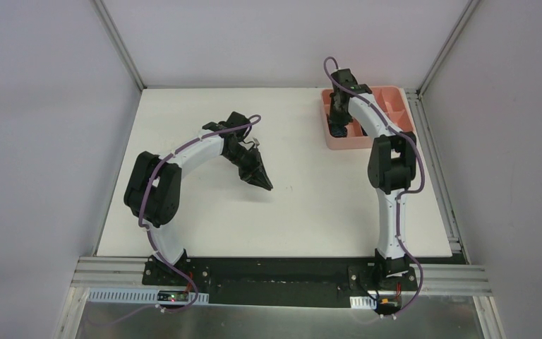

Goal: Roll the underwear
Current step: Place the underwear in the storage box.

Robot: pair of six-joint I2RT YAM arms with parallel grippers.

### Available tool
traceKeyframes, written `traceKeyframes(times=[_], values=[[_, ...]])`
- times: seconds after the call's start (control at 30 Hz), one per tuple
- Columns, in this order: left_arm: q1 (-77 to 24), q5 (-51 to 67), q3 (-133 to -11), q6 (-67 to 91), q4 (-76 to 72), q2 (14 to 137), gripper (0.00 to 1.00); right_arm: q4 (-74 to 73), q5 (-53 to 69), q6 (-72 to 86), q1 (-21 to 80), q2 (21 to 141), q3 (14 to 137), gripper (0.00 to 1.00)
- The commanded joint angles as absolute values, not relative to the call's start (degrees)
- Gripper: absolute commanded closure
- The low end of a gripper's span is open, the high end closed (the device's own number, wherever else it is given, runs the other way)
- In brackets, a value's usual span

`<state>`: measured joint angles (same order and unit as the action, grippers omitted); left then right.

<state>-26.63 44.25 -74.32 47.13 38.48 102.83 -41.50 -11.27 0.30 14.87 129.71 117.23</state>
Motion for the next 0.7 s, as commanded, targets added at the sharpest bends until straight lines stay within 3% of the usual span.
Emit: traceKeyframes(times=[0.0, 0.37, 0.43, 0.53, 0.67], values=[[-26.94, 43.07, -74.38, 47.63, 39.93, 100.28, 0.9, -41.0, -10.54, 2.3, 14.94, 131.67, 115.98, 1.0], [-26.92, 42.37, -74.35, 48.05, 40.04, 99.77, 0.9, -39.03, -10.34, 3.02, 14.9, 130.52, 112.85, 0.98], [-26.89, 42.3, -74.28, 48.13, 40.02, 99.54, 0.9, -39.03, -9.09, 4.04, 14.76, 128.98, 113.26, 0.84], [-26.9, 42.17, -74.2, 48.11, 40.02, 99.25, 0.9, -38.47, -7.61, 5.77, 14.68, 125.86, 113.46, 0.48], [-26.89, 41.94, -74.09, 48.2, 40.01, 98.89, 0.9, -37.62, -7.16, 7.41, 14.73, 122.42, 113.74, 0.36]])
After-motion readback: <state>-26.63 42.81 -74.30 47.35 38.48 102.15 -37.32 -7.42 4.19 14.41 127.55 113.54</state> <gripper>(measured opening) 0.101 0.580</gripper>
